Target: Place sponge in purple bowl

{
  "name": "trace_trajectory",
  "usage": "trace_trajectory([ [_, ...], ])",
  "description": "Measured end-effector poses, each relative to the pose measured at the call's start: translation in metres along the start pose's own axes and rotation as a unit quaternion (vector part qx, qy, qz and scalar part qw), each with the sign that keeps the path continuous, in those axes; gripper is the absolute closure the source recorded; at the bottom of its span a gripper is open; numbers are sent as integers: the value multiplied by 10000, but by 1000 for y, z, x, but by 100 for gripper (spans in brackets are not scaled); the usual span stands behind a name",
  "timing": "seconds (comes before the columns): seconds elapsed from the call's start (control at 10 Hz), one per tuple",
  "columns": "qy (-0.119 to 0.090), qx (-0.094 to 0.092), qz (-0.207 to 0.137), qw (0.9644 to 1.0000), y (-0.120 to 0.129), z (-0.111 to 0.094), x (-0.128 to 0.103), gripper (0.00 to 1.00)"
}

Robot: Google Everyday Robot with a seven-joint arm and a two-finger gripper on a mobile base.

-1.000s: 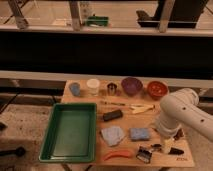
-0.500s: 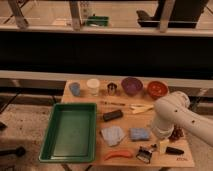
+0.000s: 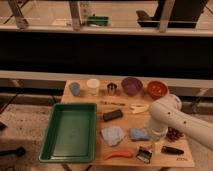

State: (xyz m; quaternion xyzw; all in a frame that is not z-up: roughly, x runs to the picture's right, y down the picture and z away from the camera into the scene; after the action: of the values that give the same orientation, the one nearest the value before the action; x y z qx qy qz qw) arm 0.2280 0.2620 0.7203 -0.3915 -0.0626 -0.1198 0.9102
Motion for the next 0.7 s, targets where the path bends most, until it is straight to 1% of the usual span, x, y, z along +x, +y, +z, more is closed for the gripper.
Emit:
trace_trajectory([
  [0.1, -11, 41, -28, 10000, -2, 2, -1, 20],
  [0.2, 35, 79, -115, 9999, -1, -2, 0, 20],
  [0.3, 53, 101, -186, 9998, -3, -5, -4, 20],
  [0.4, 86, 145, -286, 9994, -9, -9, -13, 20],
  [0.5, 119, 183, -368, 9991, -16, -12, -27, 20],
  [0.6, 150, 224, -479, 9985, -27, -16, -47, 20],
  [0.7, 171, 255, -545, 9980, -34, -19, -57, 20],
])
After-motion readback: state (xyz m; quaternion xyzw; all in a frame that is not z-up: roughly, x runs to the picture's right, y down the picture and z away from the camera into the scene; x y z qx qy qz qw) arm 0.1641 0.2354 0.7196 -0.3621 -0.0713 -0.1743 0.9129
